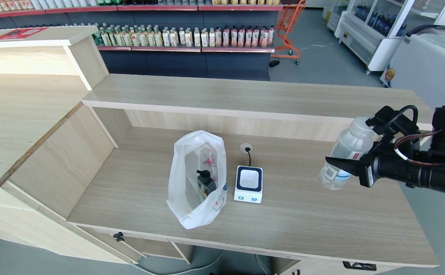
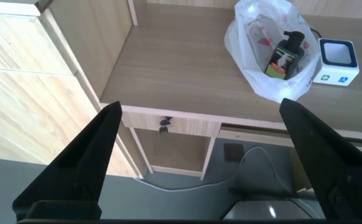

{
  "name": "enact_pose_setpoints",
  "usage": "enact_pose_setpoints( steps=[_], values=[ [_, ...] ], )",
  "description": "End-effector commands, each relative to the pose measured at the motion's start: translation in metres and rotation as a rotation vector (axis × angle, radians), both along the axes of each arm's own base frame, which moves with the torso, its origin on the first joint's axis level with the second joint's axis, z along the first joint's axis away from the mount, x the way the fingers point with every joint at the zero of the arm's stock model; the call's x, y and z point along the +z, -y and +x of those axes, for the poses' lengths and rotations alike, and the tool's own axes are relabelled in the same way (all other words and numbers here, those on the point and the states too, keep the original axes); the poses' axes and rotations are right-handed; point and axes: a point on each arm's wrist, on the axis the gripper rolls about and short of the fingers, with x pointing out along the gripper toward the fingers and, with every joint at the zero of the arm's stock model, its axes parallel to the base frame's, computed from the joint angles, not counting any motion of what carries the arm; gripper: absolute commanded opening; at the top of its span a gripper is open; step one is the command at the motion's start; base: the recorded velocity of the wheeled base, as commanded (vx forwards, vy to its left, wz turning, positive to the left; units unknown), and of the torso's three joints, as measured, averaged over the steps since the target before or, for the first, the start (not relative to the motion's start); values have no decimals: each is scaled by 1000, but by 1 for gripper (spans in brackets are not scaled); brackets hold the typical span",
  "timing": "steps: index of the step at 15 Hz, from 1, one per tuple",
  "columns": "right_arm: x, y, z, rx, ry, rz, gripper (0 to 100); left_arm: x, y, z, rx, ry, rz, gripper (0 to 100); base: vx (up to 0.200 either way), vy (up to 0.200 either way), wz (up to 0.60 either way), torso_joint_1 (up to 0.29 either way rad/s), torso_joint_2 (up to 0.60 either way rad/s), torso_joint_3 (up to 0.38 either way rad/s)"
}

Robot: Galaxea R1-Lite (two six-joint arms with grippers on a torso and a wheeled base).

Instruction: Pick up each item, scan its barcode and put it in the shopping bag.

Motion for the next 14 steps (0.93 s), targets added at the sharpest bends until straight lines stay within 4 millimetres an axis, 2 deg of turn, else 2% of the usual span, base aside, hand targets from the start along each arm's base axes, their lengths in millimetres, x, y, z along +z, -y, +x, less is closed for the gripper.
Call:
enact_pose_setpoints(
  steps=[1, 3, 5, 8, 12, 14],
  values=[
    [-10, -8, 13, 29, -44, 7, 0, 0, 0, 0, 0, 1, -1, 100, 0, 0, 0, 0, 0, 0],
    [-13, -16, 22, 66, -54, 10, 0, 0, 0, 0, 0, 1, -7, 100, 0, 0, 0, 0, 0, 0],
    [-17, -30, 23, 130, -70, 16, 0, 0, 0, 0, 0, 1, -10, 100, 0, 200, 0, -10, 0, 5],
    [-26, -32, 29, 144, -98, 12, 0, 0, 0, 0, 2, 1, -7, 100, 0, 200, 0, 10, -1, 4],
    [-30, -33, 38, 164, -54, -47, 0, 0, 0, 0, 2, 1, -7, 100, 0, 0, 0, 0, 0, 0],
    [-36, -24, 58, 172, 71, -162, 0, 0, 0, 0, 2, -1, -7, 100, 0, 0, 0, 0, 0, 0]
  ],
)
